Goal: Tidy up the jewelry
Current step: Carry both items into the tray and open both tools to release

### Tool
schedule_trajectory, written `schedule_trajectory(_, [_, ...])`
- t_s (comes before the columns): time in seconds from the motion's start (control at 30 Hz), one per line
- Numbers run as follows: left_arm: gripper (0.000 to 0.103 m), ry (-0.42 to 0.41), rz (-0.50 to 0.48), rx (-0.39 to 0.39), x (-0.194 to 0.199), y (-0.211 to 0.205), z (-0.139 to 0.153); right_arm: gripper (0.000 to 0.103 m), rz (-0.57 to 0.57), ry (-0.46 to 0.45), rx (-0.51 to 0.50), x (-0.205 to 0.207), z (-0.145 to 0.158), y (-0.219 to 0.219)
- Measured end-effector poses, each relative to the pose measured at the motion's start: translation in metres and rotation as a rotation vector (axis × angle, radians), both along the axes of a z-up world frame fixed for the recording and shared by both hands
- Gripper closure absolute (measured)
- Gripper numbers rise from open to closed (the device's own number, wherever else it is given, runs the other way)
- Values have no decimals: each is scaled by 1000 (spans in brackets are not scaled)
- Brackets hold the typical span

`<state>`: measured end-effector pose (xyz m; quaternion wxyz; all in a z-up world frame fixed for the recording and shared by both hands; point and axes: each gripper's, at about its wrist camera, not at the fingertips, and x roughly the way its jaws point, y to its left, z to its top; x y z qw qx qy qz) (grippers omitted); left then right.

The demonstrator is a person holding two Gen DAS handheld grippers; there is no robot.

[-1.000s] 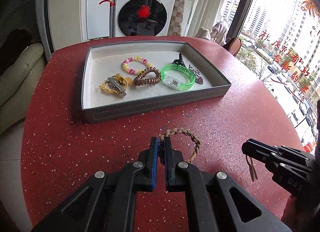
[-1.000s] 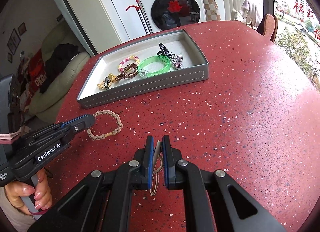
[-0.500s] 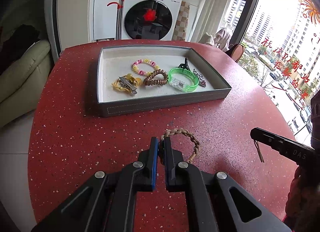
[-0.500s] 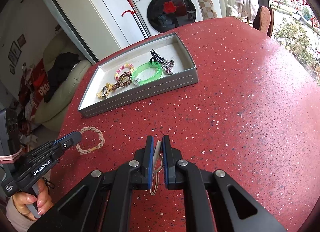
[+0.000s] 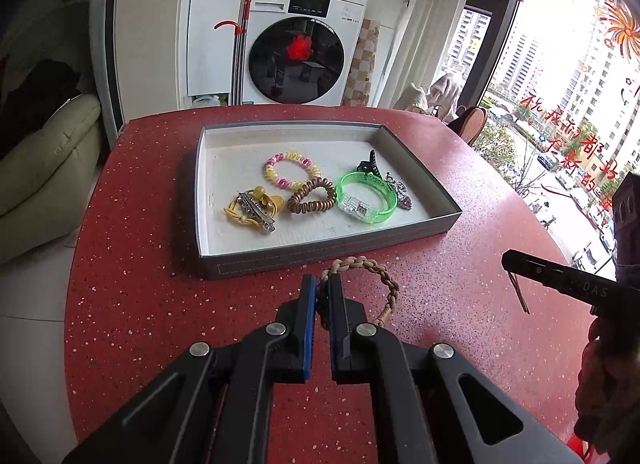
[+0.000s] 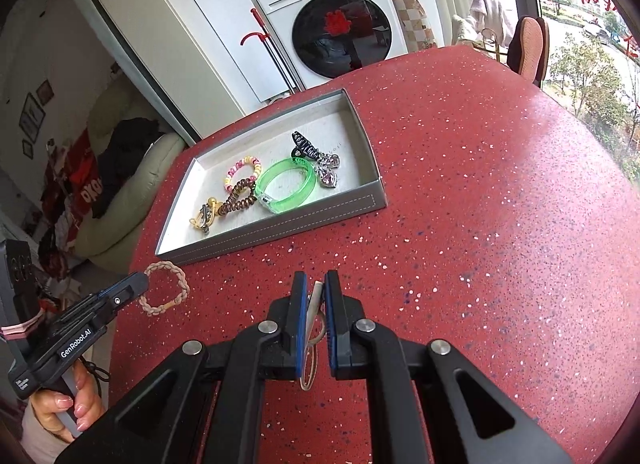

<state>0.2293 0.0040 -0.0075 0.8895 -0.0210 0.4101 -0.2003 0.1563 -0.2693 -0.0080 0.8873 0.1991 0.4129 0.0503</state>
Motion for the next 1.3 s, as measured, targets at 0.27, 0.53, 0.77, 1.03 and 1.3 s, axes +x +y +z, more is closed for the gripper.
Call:
schedule_trajectory(0.27, [80,-25,28,-9,34,3,11,94,29,-24,-9,42,20,1])
schedule_trajectory(0.53, [80,-22,48,31,77,3,7,94,75,-10,-26,90,21,11])
schedule_trajectory(0.77, [80,19,63,42,104,2,-11,94,72,32,-45,125,3,12])
schedule_trajectory(1.03, [80,46,77,83,120,-4,-34,94,50,71,-84,149,-16,5])
schedule_trajectory(1.3, [80,54,92,150,127,-14,-50,94,50,88,-130,160,-29,6])
